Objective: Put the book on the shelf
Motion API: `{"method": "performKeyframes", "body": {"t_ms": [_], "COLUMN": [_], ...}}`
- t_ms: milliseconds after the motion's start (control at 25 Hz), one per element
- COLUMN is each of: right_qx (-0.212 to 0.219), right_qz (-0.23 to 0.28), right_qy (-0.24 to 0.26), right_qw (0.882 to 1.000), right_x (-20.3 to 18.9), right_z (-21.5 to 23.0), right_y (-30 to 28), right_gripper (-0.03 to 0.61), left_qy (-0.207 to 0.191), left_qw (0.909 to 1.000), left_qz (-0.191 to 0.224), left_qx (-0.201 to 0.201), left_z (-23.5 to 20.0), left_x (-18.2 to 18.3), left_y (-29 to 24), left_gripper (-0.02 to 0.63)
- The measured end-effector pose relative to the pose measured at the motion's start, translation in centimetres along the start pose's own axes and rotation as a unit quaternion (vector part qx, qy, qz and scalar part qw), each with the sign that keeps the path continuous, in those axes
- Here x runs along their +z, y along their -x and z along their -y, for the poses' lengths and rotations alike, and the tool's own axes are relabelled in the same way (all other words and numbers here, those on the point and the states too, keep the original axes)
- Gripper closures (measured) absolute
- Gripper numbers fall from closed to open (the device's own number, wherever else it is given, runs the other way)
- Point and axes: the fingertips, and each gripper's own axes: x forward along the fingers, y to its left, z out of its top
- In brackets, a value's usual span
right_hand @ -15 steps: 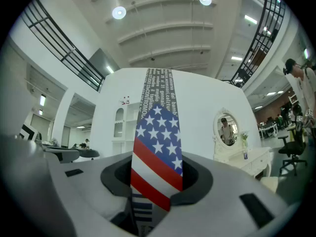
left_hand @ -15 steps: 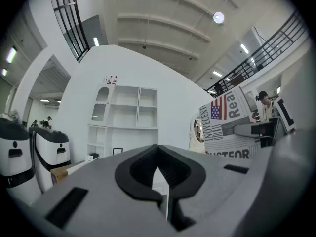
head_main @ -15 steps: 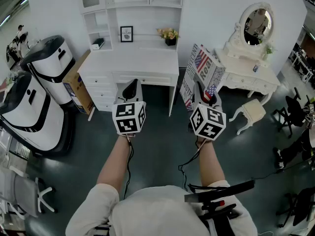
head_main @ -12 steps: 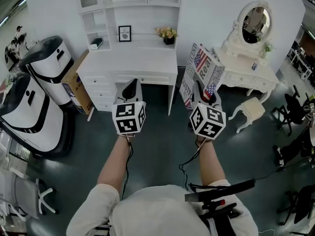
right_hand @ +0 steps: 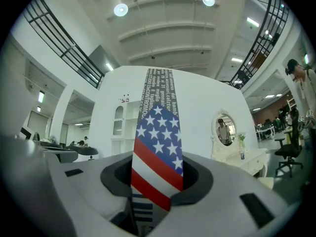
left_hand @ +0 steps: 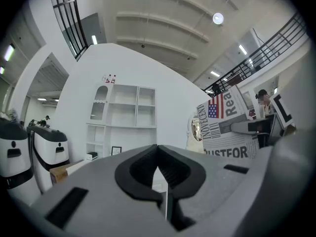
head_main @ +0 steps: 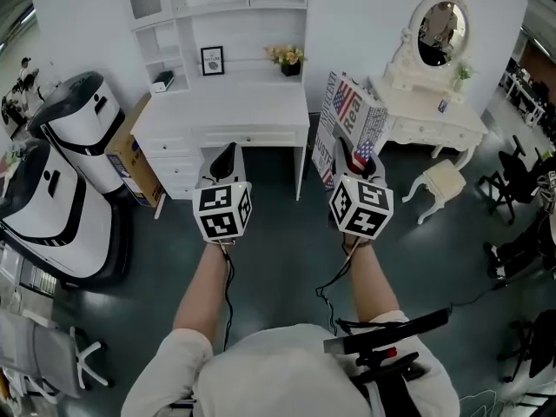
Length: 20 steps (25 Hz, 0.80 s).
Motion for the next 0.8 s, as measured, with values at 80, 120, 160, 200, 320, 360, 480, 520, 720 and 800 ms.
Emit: {"method": "performKeyframes", "body": {"t_ms": [80, 120, 160, 200, 320, 360, 480, 520, 720, 800], "right_qx": [-0.003, -0.005, -0.007, -0.009, -0.016, -0.018, -0.022, -0.023, -0.025, -0.025], "right_qz": [0.0, 0.0, 0.0, 0.0, 0.004, 0.005, 0.001, -0.002, -0.012, -0.013], "right_qy": [-0.002, -0.003, -0.004, -0.004, -0.007, -0.008, -0.006, -0.004, -0.005, -0.004], "right_qw": [1.0, 1.0, 1.0, 1.0, 1.0, 1.0, 1.0, 1.0, 1.0, 1.0], "right_x": [-0.1, -0.2, -0.3, -0.3, -0.4, -0.4, -0.9, -1.2, -2.0, -2.4], "right_z": [-0.6, -0.8, -1.1, -1.3, -2.0, -2.2, -2.7, -2.8, -2.8, -2.7], "right_y": [0.0, 0.1, 0.1, 0.1, 0.4, 0.5, 0.5, 0.4, -0.7, -1.4], "right_gripper": [0.408, 0.408, 0.408, 0.408, 0.408, 0.408, 0.408, 0.408, 0.408, 0.408], "left_qy": [-0.003, -0.005, -0.007, -0.009, -0.013, -0.012, -0.002, 0.0, -0.001, -0.002], "left_qw": [1.0, 1.0, 1.0, 0.9999, 0.9999, 0.9999, 0.9999, 0.9999, 0.9998, 0.9997], "left_qz": [-0.001, -0.001, -0.002, -0.002, -0.002, -0.002, -0.003, -0.004, -0.01, -0.012], "left_qx": [-0.002, -0.003, -0.005, -0.007, -0.011, -0.011, -0.011, -0.012, -0.018, -0.02], "left_z": [-0.5, -0.8, -1.1, -1.3, -2.3, -2.7, -3.7, -3.8, -3.8, -3.8], "left_x": [0.0, 0.0, -0.1, -0.1, -0.1, -0.1, -0.3, -0.4, -1.0, -1.4], "left_y": [0.3, 0.5, 0.7, 0.8, 1.2, 1.3, 1.2, 1.1, 0.1, -0.6], "left_gripper": [0.607, 0.607, 0.607, 0.607, 0.606, 0.607, 0.607, 0.606, 0.607, 0.607]}}
